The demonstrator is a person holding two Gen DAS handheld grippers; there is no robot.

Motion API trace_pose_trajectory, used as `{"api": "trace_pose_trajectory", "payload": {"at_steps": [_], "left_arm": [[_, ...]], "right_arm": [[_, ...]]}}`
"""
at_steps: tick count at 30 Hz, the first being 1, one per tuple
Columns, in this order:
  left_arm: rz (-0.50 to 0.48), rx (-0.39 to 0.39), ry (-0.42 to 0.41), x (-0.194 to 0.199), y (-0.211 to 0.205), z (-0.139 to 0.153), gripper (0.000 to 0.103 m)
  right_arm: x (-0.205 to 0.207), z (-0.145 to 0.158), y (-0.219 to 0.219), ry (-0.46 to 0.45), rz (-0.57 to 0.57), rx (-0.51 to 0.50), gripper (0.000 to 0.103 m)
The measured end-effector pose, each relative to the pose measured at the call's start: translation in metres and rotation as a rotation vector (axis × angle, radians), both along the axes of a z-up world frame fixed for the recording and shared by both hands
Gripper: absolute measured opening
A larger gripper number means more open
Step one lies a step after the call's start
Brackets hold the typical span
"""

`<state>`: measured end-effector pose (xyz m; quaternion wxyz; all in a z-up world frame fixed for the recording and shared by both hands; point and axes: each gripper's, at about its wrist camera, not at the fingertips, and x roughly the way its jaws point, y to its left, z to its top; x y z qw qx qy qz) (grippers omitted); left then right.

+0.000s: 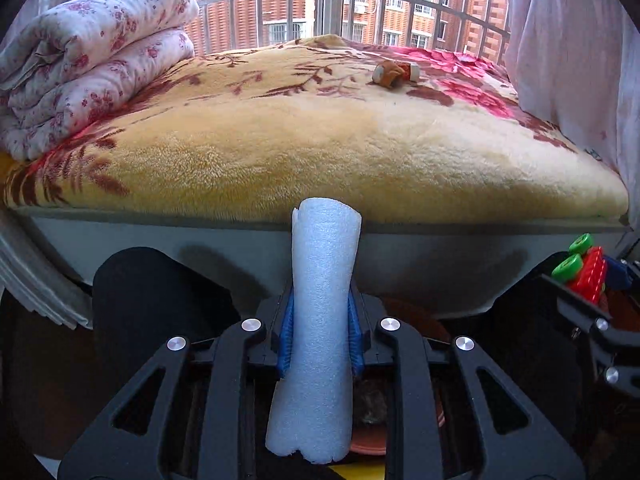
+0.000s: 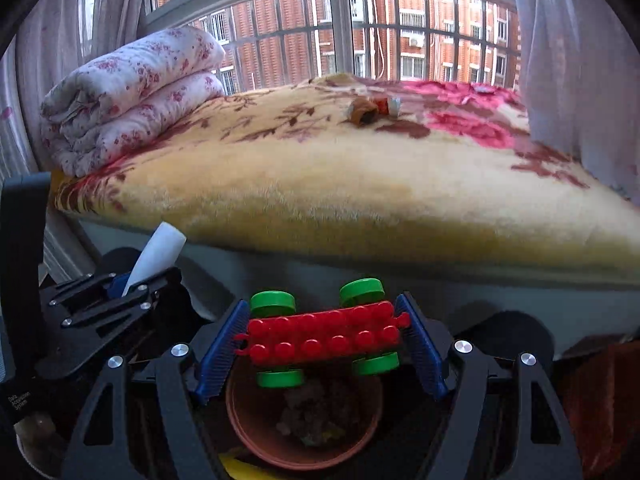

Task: Collect trash
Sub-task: 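Lower the toy car and foam tube into the orange bucket and open both tools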

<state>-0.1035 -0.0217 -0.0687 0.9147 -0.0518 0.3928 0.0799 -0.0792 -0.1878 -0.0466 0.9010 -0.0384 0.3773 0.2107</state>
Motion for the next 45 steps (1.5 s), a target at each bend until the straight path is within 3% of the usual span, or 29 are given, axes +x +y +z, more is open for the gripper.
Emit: {"api": "trace_pose_trajectory", "payload": {"at_steps": [10, 45], "left_arm": [[0.011, -0.013, 0.009, -0.001, 0.002, -0.008, 0.024], [0.019, -0.032, 0.043, -0.001, 0.006, -0.016, 0.025]], "right_arm": [[0.0, -0.022, 0.001, 0.06, 0.0, 0.019, 0.074], [0.001, -0.032, 0.007, 0.103, 0.021, 0.004, 0.074]]}}
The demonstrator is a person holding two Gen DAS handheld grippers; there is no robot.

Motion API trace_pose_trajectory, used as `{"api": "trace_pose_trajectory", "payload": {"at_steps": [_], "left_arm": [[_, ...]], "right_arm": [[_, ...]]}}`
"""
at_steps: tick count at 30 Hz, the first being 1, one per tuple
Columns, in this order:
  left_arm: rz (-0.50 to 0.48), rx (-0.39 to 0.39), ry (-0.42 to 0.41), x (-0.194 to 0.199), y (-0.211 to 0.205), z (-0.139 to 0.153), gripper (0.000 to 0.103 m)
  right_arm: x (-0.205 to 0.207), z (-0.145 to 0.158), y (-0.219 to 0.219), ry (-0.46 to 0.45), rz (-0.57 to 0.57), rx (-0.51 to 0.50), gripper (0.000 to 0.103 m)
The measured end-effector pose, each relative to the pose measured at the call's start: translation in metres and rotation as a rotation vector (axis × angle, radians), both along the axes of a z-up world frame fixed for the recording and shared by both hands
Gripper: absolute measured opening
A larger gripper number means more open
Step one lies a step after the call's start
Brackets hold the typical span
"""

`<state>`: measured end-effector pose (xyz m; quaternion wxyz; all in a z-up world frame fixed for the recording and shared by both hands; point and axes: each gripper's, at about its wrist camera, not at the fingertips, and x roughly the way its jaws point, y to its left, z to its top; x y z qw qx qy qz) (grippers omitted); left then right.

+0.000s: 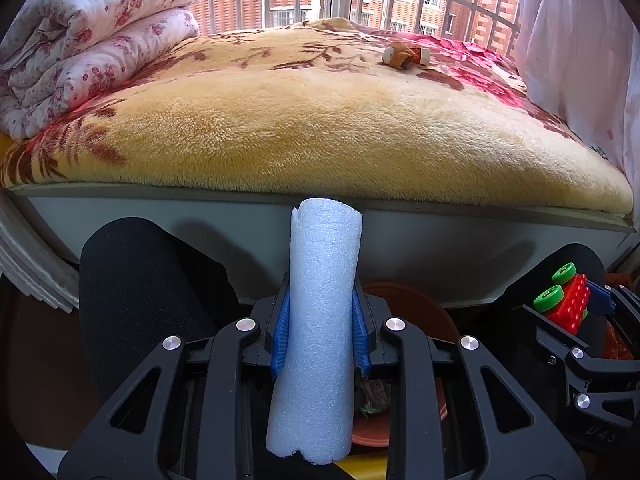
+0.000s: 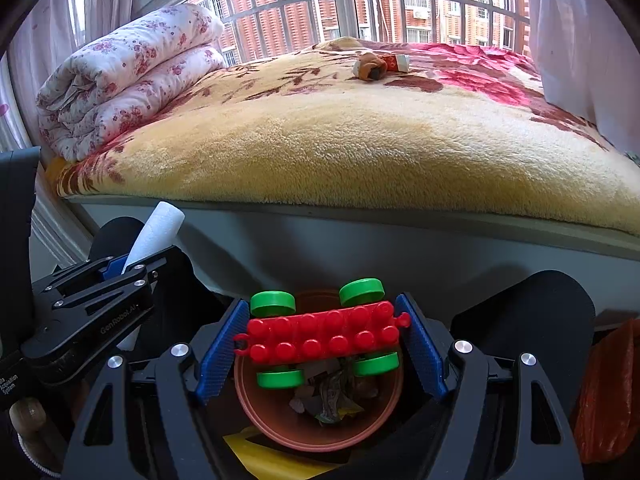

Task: Collect trash
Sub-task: 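Lower the toy car and foam tube into the orange bucket and open both tools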

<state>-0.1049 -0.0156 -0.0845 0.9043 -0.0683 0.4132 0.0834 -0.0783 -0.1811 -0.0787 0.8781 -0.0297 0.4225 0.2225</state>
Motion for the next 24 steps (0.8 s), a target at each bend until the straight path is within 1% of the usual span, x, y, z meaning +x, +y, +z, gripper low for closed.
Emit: {"api": "trace_pose_trajectory", "payload": {"at_steps": [24], "left_arm": [[0.001, -0.019, 0.021, 0.0028, 0.0028, -0.0063, 0.026]], "right_arm": [[0.0026, -0.0092, 0.0039, 0.037, 0.013, -0.023, 0.074]]}}
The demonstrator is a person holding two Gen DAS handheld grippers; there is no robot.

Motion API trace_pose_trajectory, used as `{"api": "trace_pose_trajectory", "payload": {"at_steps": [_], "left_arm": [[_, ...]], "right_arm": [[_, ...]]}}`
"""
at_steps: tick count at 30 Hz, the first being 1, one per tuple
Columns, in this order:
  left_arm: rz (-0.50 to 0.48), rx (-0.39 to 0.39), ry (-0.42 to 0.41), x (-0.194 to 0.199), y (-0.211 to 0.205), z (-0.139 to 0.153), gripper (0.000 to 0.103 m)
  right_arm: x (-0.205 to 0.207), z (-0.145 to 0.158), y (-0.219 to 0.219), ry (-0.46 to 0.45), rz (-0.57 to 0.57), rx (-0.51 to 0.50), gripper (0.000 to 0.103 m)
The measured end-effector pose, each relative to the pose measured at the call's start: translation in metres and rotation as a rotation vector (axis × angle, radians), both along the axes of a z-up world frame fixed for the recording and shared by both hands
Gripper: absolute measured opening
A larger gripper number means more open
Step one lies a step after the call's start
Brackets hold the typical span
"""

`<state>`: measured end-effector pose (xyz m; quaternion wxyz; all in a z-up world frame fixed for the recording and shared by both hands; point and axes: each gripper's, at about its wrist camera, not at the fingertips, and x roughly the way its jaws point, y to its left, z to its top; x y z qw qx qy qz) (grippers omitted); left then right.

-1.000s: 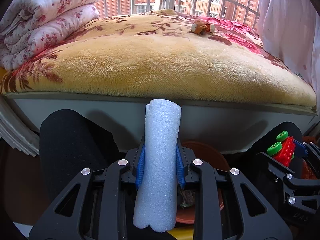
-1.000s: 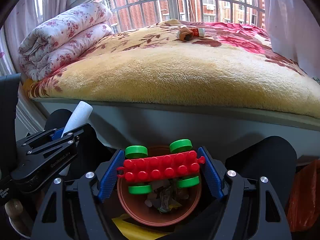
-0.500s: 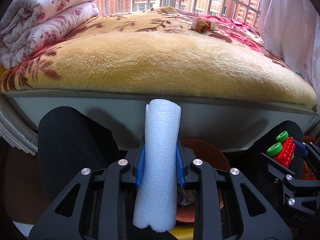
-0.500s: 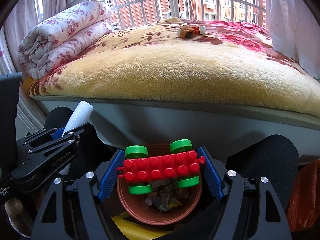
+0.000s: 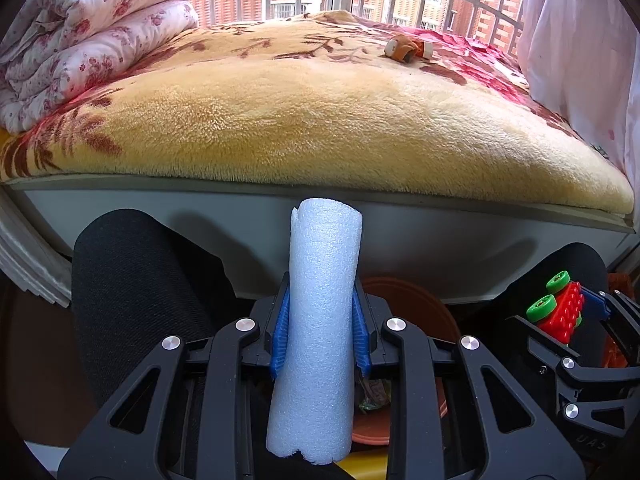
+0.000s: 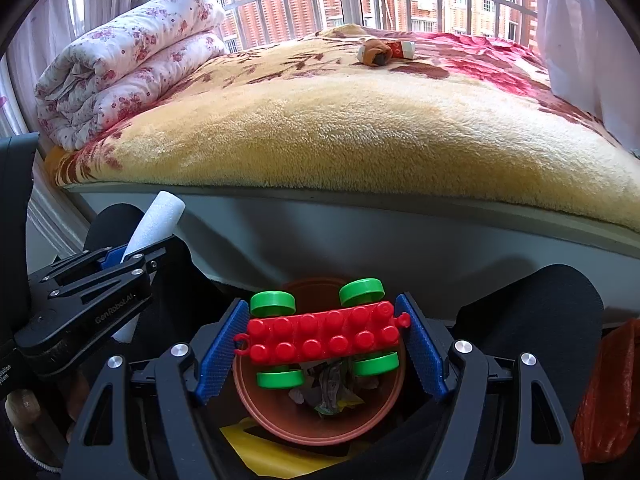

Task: Collect trash
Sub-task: 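Lower the toy car and foam tube into the orange bucket and open both tools, then grasp the red-white wrapper with the right tool while the left tool grasps the brown sock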

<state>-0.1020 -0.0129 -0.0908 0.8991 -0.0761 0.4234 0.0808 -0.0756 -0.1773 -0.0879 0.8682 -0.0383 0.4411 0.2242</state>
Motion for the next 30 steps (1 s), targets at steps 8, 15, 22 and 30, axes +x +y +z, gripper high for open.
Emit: {"api": "trace_pose_trajectory", "payload": {"at_steps": [8, 15, 22, 30], "left_arm": [[0.02, -0.067, 0.031, 0.002, 0.011, -0.008, 0.096], [0.076, -0.168, 0.021, -0.005, 0.033, -0.011, 0.096], [0.075, -0.136, -0.013, -0.004, 0.032, 0.004, 0.096], [0.026, -0.147, -0.077, 0.024, 0.03, 0.039, 0.096]], "right_arm": [[0.001, -0.002, -0.001, 0.006, 0.0, -0.011, 0.091], [0.005, 0.011, -0.025, -0.012, -0.051, 0.034, 0.091], [0.018, 0.031, -0.035, -0.075, -0.072, -0.001, 0.091], [0.053, 0.077, -0.037, -0.205, -0.065, -0.016, 0.097]]}}
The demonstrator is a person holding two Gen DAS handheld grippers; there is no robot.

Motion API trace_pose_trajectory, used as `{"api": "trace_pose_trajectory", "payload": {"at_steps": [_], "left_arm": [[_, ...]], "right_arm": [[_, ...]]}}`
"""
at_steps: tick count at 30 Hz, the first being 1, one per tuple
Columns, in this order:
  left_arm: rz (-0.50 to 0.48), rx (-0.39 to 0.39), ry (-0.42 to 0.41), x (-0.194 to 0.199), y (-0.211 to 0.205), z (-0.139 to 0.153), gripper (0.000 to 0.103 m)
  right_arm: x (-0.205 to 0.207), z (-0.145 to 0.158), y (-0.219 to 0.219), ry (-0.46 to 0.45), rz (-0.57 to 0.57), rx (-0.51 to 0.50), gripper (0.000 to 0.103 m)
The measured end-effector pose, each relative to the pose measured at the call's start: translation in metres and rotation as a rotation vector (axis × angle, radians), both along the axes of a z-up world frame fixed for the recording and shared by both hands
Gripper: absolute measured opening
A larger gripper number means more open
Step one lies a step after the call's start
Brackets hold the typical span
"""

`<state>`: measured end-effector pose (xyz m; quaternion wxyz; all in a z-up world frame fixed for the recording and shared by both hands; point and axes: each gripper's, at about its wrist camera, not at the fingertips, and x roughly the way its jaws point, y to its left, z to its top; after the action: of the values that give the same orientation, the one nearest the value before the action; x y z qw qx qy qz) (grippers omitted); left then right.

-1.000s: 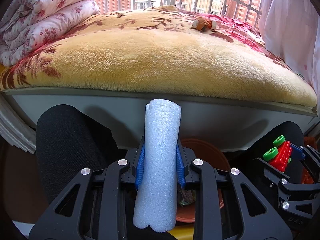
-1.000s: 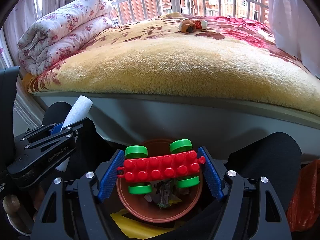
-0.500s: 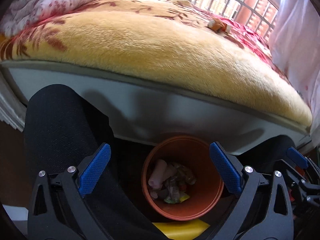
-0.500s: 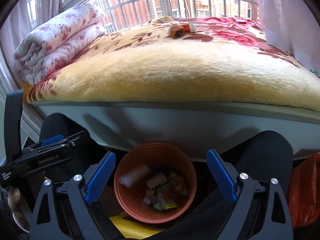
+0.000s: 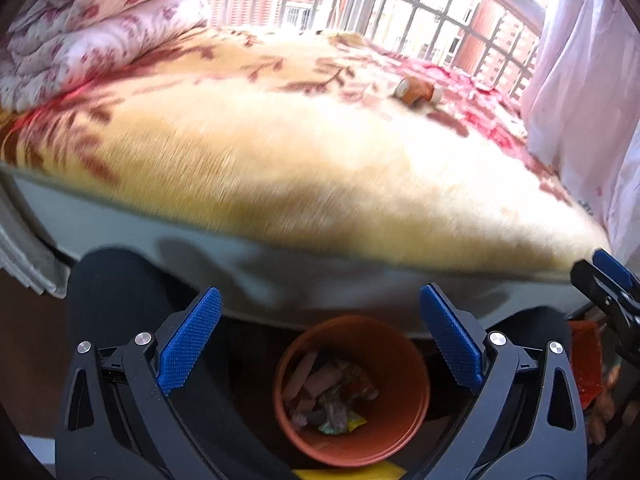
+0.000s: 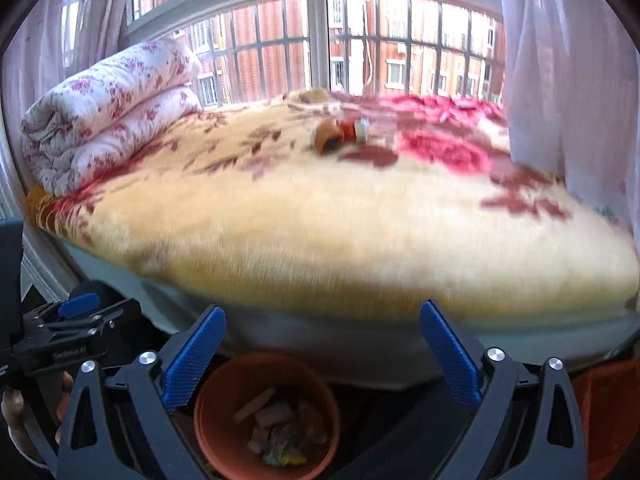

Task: Collect trash
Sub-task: 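Grasp the red-white wrapper with the right tool while the left tool grasps the brown sock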

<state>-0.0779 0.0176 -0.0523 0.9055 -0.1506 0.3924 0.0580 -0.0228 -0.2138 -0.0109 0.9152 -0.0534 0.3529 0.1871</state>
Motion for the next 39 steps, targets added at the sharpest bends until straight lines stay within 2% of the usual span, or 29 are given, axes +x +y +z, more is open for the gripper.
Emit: {"api": "trace_pose_trajectory", "payload": {"at_steps": [5, 10, 14, 18, 20, 22, 25, 28, 30, 34, 37, 39], "left_arm": [[-0.063, 0.029, -0.024, 0.045, -0.005, 0.02, 0.096], [-0.104, 0.058, -0.06, 0.102, -0.007, 0.042, 0.096], [-0.086, 0.098, -0.096, 0.151, -0.004, 0.053, 0.096], [-0.089, 0.123, -0.075, 0.194, -0.001, 0.044, 0.096], [-0.098, 0.141, -0.068, 0.204, 0.0, 0.039, 0.096], [-0.124, 0.166, -0.063, 0.212, -0.003, 0.033, 0.096], [-0.159, 0.205, -0.059, 0.22, -0.01, 0.026, 0.096], [-0.192, 0.211, -0.053, 0.226, -0.013, 0.02, 0.096], [-0.21, 0.194, -0.046, 0.231, -0.014, 0.018, 0.096], [-0.216, 0.188, -0.058, 0.235, -0.015, 0.02, 0.096], [-0.221, 0.188, -0.057, 0.239, -0.017, 0.019, 0.096], [-0.219, 0.198, -0.043, 0.242, -0.018, 0.015, 0.096]], "right_arm": [[0.05, 0.019, 0.008, -0.039, 0.045, -0.035, 0.098], [0.135, 0.033, 0.01, -0.027, 0.074, 0.005, 0.098], [0.207, 0.028, 0.017, 0.019, 0.05, -0.003, 0.097], [0.275, 0.016, 0.03, 0.052, 0.044, 0.029, 0.095], [0.299, 0.013, 0.038, 0.058, 0.05, 0.024, 0.087], [0.325, 0.007, 0.046, 0.055, 0.064, -0.009, 0.084], [0.352, -0.005, 0.058, 0.014, 0.119, -0.141, 0.079], [0.368, -0.017, 0.065, -0.01, 0.229, -0.239, 0.079], [0.379, -0.023, 0.07, -0.012, 0.275, -0.265, 0.079], [0.404, -0.033, 0.087, 0.011, 0.366, -0.247, 0.078], [0.418, -0.042, 0.106, 0.037, 0.423, -0.257, 0.064], [0.424, -0.046, 0.114, 0.052, 0.436, -0.258, 0.049]]}}
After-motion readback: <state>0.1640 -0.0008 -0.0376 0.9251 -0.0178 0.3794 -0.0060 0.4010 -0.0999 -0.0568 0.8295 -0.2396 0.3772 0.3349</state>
